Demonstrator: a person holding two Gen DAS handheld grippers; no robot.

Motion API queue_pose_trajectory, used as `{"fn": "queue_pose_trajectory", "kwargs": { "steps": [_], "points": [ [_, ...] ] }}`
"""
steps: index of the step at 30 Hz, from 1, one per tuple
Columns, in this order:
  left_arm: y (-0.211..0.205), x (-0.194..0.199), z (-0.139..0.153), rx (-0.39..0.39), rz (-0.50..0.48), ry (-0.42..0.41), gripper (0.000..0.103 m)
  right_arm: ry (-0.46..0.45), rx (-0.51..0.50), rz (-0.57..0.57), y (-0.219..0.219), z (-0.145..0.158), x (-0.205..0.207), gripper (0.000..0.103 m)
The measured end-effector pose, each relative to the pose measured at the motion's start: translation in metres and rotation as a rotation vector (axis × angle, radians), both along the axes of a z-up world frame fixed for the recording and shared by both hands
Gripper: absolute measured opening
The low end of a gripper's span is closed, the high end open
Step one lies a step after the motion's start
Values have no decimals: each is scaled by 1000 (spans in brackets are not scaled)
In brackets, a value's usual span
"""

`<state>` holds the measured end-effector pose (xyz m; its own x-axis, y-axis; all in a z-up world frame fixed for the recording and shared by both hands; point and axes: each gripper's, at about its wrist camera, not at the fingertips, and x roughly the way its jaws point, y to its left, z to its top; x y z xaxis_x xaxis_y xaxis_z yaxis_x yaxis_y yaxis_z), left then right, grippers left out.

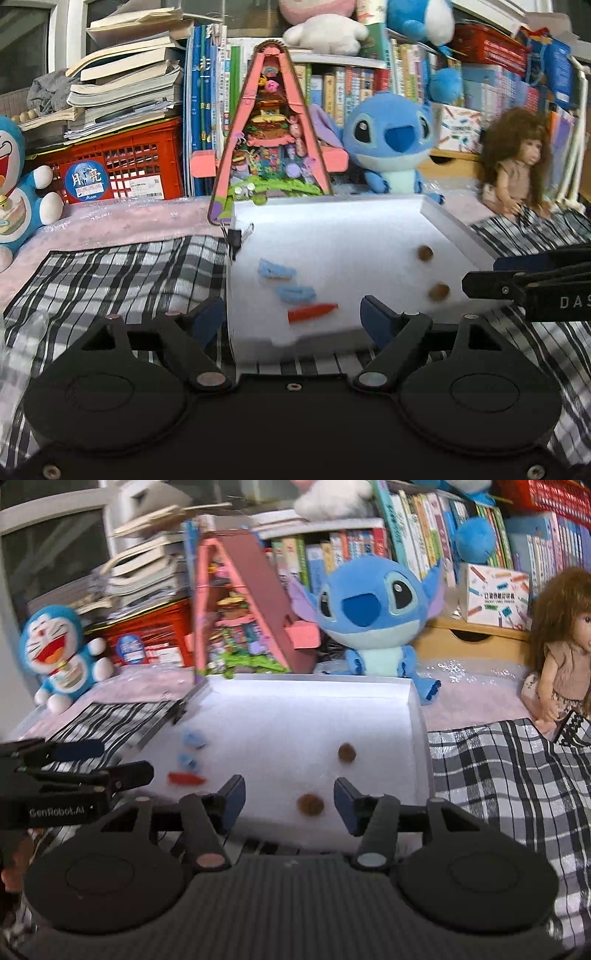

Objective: Organize rigid objects
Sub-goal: 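Move both tools back down toward the objects left on the cloth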

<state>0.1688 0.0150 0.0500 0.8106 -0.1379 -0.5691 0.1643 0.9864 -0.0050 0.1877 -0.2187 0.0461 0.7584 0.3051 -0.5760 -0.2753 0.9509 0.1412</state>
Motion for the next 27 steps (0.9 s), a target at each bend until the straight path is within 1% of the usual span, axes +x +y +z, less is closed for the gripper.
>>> {"fn": "queue_pose_trajectory", "kwargs": {
  "steps": [5, 9, 16, 21, 27],
  "points": [
    [-1, -30, -7, 17, -45, 4, 80, -28, -3, 37, -1, 0, -34, 73],
    [0, -46, -13, 18, -62, 13, 80, -47, -22, 62, -2, -4, -57, 74],
    [7, -69, -24, 25, -71, 40, 80, -41, -24, 107, -3, -14, -95, 75],
    [14, -81, -28, 37, -71, 52, 80, -28, -4, 120, -9, -19, -117, 76],
    [24, -95, -35, 36, -63, 77, 80, -22, -57, 146, -10, -26, -137, 78]
  ]
}}
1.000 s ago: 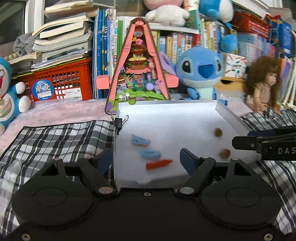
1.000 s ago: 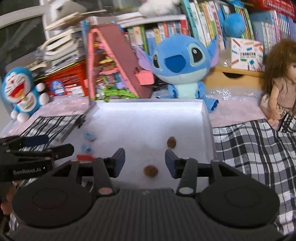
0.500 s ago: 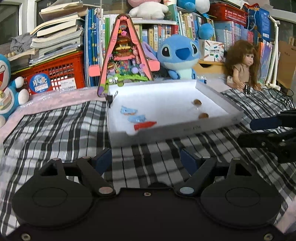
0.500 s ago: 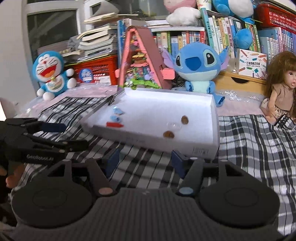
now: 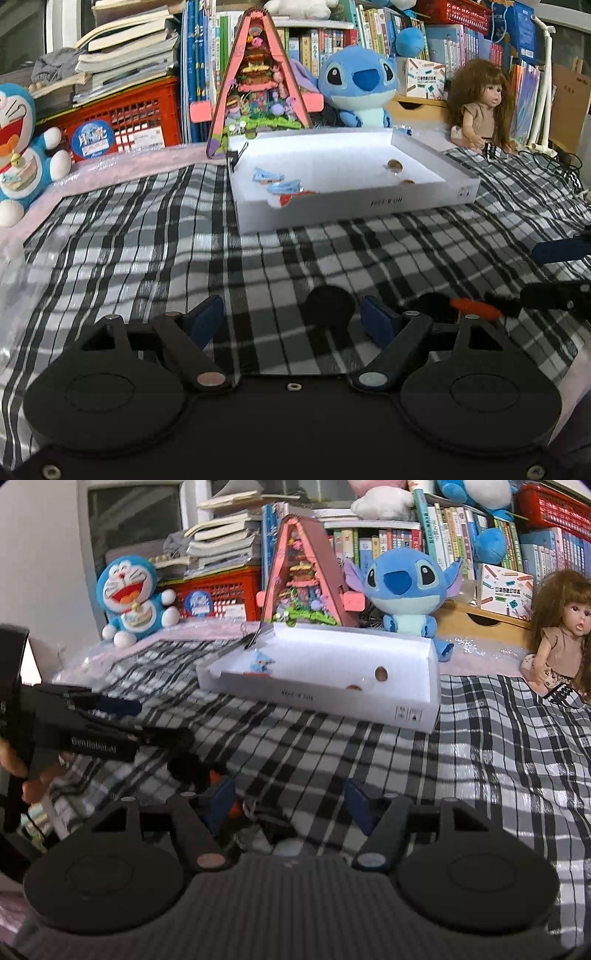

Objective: Organize rigid objects
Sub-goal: 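Move both tools back down toward the objects left on the cloth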

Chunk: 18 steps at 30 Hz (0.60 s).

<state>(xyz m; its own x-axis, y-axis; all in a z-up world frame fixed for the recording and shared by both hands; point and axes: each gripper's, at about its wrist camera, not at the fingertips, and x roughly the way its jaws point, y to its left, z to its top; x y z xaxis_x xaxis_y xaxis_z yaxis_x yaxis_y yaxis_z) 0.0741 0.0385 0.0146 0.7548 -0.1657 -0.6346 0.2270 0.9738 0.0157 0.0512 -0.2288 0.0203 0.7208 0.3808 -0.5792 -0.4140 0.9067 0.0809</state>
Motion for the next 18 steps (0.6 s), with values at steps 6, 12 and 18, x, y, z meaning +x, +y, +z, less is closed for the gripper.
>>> {"fn": "queue_pose_trajectory", "kwargs": {
  "steps": [6, 12, 18],
  "points": [
    [1, -6, -12, 7, -12, 26, 69, 19, -61, 63, 12, -14, -13, 78],
    [-6, -4, -14, 13, -17, 13, 60, 6, -107, 88, 28, -23, -18, 78],
    [-12, 3, -15, 2, -6, 3, 54, -12, -141, 96, 34, -26, -19, 77]
  ]
}}
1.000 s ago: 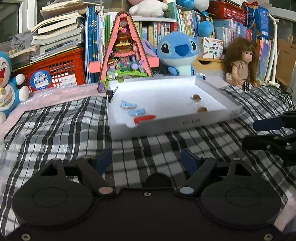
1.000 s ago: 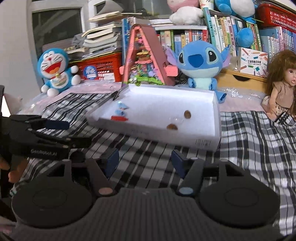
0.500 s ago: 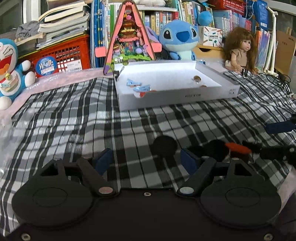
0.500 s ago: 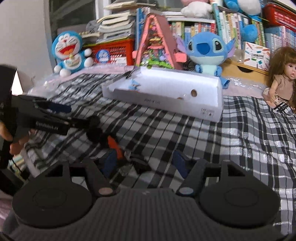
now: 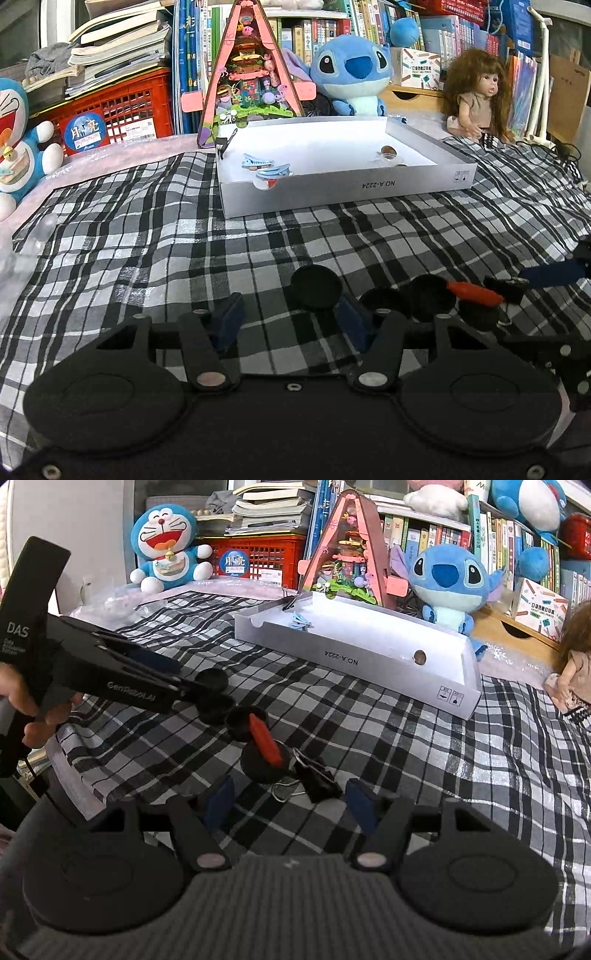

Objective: Organize rigid objects
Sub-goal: 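Move both tools back down toward the objects left on the cloth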

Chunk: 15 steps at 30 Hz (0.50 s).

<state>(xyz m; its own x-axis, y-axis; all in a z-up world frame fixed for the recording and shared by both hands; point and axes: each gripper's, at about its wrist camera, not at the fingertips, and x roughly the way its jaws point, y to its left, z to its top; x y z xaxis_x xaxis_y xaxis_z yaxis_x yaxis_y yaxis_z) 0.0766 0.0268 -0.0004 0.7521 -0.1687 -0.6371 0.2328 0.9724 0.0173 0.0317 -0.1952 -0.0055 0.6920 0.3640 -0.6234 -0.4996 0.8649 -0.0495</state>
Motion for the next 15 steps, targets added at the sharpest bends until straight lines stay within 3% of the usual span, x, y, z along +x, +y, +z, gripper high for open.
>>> {"fn": "queue_pose_trajectory", "kwargs": {
  "steps": [7, 15],
  "points": [
    [-11, 8, 1, 9, -9, 13, 49, -25, -39, -20, -1, 2, 2, 73],
    [-15, 13, 2, 11, -6, 25, 48, -56, -61, -144, -14, 3, 14, 71]
  ]
}}
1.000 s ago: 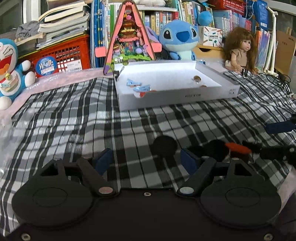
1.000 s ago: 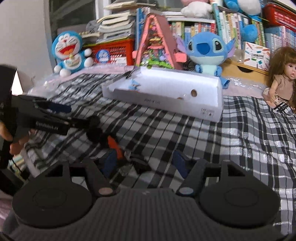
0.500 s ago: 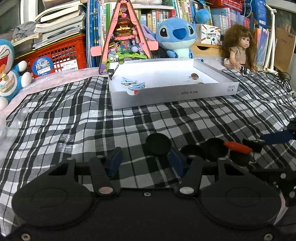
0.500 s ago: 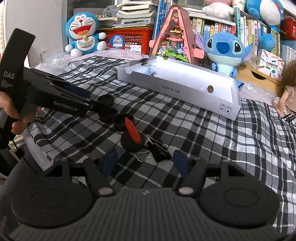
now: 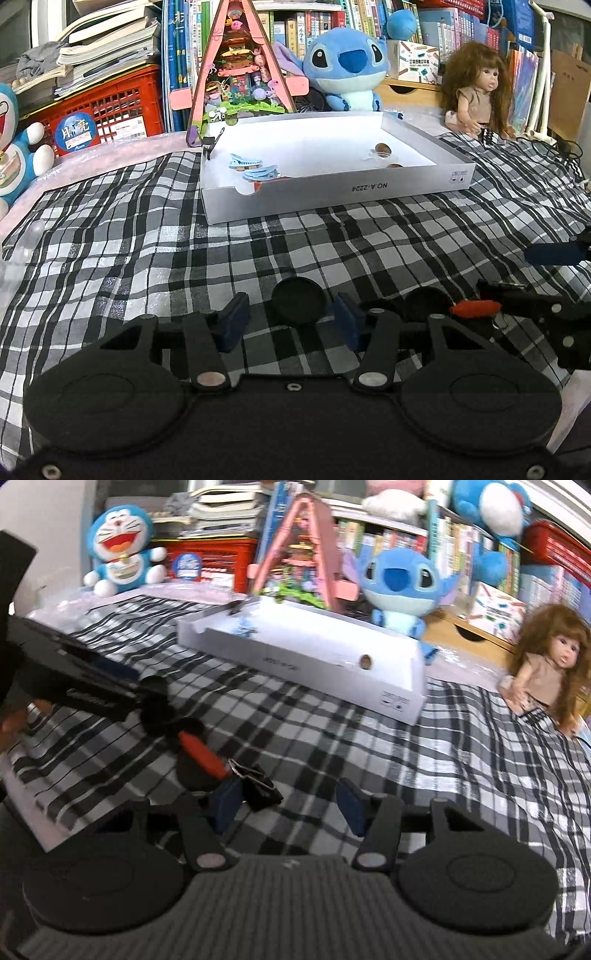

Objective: Organize rigid objects
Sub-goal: 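Move both tools back down toward the objects left on the cloth, then grasp a black round cap with the left tool while the right tool grasps a black binder clip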

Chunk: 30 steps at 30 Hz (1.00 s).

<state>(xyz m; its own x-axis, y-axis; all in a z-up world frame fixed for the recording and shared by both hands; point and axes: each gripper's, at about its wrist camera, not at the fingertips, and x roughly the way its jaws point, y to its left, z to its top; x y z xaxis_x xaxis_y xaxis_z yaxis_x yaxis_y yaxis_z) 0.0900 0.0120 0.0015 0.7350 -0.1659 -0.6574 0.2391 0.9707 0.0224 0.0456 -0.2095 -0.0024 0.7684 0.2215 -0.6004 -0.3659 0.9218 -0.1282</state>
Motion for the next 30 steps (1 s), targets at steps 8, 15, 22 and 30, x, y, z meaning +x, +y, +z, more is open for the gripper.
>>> {"fn": "queue_pose_trajectory", "kwargs": {
  "steps": [8, 15, 22, 30],
  "points": [
    [-2, 4, 1, -14, -3, -3, 41, -22, -12, -112, -9, 0, 10, 71],
    [-3, 2, 0, -21, -18, -17, 30, -62, -49, -245, -14, 3, 15, 71],
    [-5, -2, 0, -18, -20, -26, 30, -39, 49, -191, -9, 8, 4, 73],
    [-2, -5, 1, -17, -19, -33, 30, -10, 96, -196, 0, 1, 7, 73]
  ]
}}
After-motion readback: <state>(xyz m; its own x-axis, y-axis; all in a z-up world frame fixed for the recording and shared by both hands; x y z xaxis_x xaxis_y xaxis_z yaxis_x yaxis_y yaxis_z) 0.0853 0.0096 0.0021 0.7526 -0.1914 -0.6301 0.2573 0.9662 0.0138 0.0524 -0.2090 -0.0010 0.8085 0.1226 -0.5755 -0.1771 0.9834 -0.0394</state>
